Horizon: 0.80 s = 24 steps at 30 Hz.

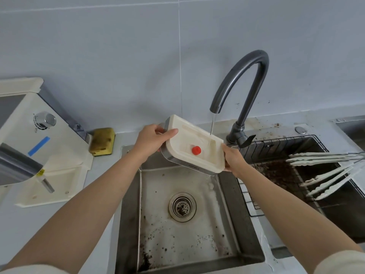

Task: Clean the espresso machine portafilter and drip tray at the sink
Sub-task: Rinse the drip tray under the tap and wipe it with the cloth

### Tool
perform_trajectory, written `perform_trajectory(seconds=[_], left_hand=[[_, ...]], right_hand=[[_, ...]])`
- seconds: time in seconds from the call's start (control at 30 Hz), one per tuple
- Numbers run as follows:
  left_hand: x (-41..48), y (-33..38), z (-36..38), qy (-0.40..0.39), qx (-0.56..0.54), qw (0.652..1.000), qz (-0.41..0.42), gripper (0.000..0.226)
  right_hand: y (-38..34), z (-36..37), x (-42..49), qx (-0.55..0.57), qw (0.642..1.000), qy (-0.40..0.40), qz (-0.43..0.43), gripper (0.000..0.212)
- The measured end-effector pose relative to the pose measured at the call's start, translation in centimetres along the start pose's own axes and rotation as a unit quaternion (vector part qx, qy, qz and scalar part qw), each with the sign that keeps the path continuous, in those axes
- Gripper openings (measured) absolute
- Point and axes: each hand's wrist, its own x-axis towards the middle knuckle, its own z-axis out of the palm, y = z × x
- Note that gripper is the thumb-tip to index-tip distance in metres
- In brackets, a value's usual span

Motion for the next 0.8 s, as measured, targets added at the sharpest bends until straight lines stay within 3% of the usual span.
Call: perform_trajectory(seconds=[0.2, 0.43, 0.8], left_hand=[[0.1, -1.3, 0.7, -0.028, -0.011, 0.996, -0.089, 0.033], [-0.3, -3.4, 2.1, -0.088, -0.111, 0.968, -0.205, 0.024], [-1.3, -6.2, 4.0, -0.18, -0.166, 0.933, -0.263, 0.028]], right_hand=[[-0.1, -1.2, 0.1, -0.054, 0.998, 0.035, 0.019, 0.023], [-0.7, -3.0, 0.1, -0.152, 0.986, 0.067, -0.006, 0.028], [-2.7, -3.9, -0.7, -0.262, 0.955, 0.12, -0.068, 0.035]])
